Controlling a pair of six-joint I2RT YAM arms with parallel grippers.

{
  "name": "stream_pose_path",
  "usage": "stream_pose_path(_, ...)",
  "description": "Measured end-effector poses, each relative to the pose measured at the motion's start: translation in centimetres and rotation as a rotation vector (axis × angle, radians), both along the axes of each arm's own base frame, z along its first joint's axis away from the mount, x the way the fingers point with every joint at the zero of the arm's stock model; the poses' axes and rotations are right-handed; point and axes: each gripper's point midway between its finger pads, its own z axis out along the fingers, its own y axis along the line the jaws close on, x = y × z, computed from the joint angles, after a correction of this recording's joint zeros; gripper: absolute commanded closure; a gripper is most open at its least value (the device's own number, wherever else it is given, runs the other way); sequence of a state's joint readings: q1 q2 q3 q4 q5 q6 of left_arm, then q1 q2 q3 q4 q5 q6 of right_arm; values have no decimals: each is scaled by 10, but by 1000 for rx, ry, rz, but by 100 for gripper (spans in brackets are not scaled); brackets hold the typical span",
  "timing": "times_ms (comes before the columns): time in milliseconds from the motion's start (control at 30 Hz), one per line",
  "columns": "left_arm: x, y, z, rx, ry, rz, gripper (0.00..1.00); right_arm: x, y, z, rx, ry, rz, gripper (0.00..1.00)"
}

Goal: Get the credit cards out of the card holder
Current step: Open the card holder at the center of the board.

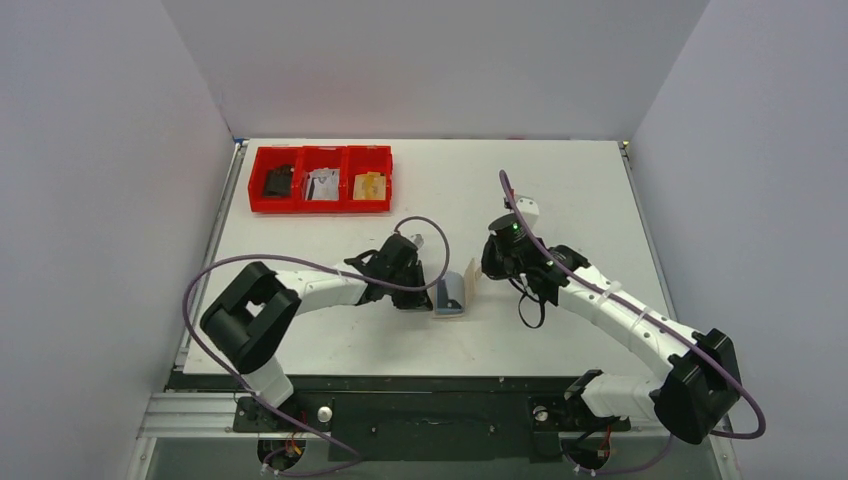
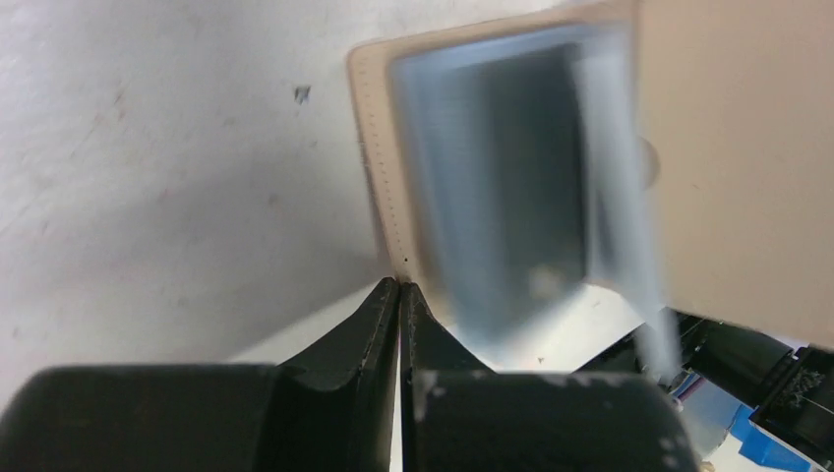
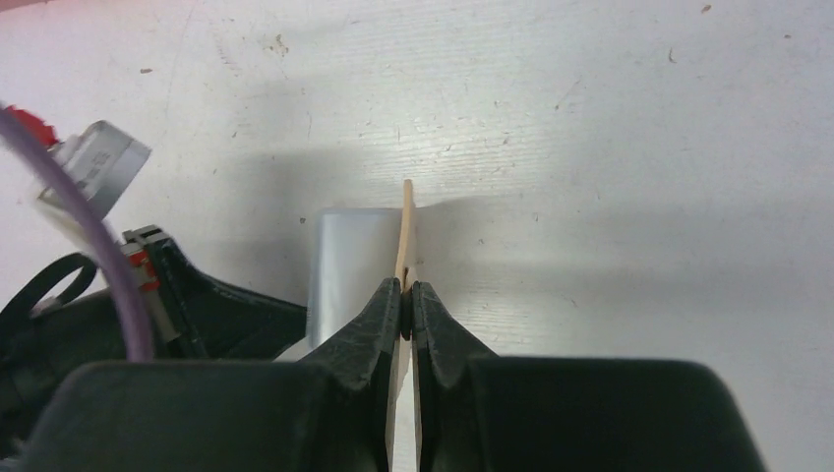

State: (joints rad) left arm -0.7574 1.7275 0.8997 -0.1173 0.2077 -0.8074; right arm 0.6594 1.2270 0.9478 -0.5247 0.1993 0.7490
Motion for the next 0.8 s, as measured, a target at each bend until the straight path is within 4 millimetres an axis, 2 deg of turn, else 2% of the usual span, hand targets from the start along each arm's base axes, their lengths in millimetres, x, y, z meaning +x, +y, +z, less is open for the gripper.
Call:
stream_pose_path(233,-10,22,30,-31,-73,83,100,-2,8,-8,-5,28,30,100)
stream_pose_path(433,-15,39,30,-6,-89,137,100,-6,7,-16,-18,43,32,100)
stream_pose_path(500,-17,44,27,12,-84,145,100,-10,3,-30,-42,71,23,100)
stream_pose_path(600,-20,49,22,35,-75,150,100,-22,-8,-63,-93,145,10,100)
stream_pose_path(733,-24,57,15,73,-63,155,81,-43,-23,-99,-150,235,-3,100)
stream_pose_path(800,-26,59,14,84,-58,155,73,-49,-26,-107,-158,258,-6,89)
